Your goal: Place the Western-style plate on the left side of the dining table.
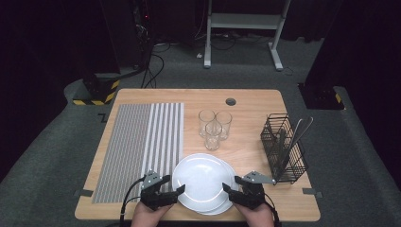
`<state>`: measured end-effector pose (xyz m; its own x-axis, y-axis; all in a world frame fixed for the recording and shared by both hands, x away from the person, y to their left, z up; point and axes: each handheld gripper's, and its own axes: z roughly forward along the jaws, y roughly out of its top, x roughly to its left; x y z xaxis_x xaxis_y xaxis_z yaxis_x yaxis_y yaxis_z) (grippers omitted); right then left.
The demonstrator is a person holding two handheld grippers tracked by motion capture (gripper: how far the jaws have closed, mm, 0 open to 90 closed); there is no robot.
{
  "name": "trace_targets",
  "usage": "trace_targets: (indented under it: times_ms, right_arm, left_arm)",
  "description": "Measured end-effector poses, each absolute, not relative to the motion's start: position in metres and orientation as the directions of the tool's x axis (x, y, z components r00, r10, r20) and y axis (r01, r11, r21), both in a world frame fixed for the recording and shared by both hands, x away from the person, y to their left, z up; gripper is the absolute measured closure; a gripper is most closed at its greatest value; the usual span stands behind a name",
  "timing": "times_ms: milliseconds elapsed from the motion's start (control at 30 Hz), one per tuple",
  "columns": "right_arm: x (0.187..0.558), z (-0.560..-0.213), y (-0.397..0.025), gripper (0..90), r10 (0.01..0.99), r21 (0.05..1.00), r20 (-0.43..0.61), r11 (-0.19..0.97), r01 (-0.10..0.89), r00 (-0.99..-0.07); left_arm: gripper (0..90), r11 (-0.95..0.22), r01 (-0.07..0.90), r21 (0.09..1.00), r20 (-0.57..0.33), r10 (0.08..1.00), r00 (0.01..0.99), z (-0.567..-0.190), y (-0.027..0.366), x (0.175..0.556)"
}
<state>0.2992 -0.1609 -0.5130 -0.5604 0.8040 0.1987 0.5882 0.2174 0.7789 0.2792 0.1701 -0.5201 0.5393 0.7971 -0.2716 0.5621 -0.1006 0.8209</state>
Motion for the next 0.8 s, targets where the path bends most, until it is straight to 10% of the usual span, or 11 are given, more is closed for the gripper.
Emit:
trace_targets:
  times_ms: [433, 800]
  right_arm:
    - [0.292, -0.517, -0.157, 37.8, 0.794, 0.783, 0.195, 0.228, 0.579, -0.576]
    - [0.293, -0.517, -0.158, 37.8, 0.795, 0.784, 0.197, 0.224, 0.580, -0.574]
  left_arm:
    - [28.7, 0.031, 0.607, 0.794, -0.358, 0.831, 0.426, -0.527, 0.205, 0.286]
    - [40.4, -0.041, 0.625, 0.779, -0.243, 0.900, 0.362, -0.527, 0.217, 0.283]
